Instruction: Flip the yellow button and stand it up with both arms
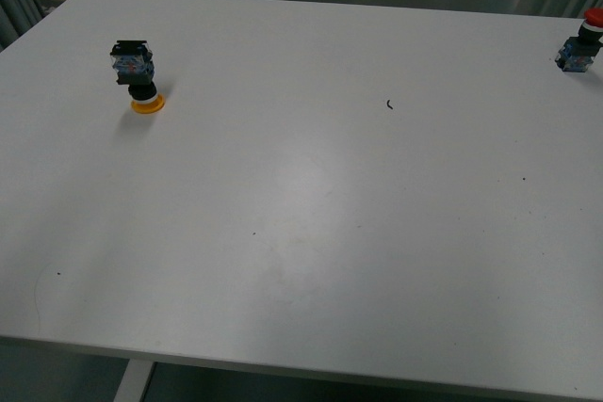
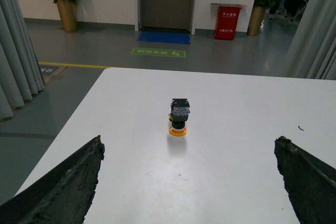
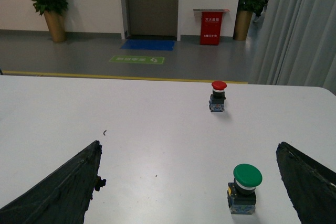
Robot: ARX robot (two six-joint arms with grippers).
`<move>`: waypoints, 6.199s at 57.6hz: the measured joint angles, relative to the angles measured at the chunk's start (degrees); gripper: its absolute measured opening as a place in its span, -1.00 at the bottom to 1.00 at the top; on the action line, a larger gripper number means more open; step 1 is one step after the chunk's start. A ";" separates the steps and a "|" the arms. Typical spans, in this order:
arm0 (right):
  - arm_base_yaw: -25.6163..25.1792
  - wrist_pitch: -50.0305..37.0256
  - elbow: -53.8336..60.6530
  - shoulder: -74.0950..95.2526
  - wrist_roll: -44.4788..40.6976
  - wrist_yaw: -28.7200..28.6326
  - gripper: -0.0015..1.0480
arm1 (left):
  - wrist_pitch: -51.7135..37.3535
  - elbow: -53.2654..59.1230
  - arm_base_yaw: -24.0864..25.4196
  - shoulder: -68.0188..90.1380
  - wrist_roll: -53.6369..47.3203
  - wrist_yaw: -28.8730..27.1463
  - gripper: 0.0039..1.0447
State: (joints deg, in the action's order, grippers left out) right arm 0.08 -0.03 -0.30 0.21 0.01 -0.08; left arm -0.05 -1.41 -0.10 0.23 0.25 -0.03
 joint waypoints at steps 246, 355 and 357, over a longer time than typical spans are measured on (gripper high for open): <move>0.00 0.00 0.00 0.00 0.02 0.00 0.86 | 29.05 -97.42 -3.13 126.99 9.03 5.07 0.87; 0.00 0.00 0.00 0.00 0.00 0.00 0.86 | -43.60 -53.70 -16.22 105.42 45.00 45.97 -0.33; 0.00 0.00 0.00 0.00 0.02 0.00 0.86 | -50.64 -52.17 -16.83 105.42 49.75 45.86 -0.33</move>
State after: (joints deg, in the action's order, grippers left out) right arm 0.08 -0.03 -0.30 0.21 0.03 -0.08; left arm -50.70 -53.58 -16.93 105.65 50.00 45.82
